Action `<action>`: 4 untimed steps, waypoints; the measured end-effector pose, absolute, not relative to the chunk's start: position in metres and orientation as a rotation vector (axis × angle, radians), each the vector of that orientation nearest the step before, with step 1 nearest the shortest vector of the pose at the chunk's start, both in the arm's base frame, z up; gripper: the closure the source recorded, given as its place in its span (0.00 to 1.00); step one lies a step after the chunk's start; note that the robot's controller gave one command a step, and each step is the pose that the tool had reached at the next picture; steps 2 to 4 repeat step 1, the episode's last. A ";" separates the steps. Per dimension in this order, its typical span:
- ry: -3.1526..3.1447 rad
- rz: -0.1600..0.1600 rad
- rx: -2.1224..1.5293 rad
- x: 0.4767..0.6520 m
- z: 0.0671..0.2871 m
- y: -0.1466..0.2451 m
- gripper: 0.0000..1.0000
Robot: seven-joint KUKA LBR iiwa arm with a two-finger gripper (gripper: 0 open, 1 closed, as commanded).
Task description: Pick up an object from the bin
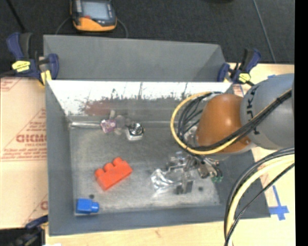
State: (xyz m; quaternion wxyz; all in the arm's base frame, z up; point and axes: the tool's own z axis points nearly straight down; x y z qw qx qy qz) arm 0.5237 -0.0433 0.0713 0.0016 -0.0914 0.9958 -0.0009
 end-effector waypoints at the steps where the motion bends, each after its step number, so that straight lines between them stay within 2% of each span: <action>1: 3.112 -0.006 -0.354 0.536 0.226 -0.049 1.00; 4: 3.112 -0.006 -0.354 0.536 0.226 -0.049 1.00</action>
Offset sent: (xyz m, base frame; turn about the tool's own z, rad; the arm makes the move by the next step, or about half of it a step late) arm 0.0106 -0.0038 0.1505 -0.0468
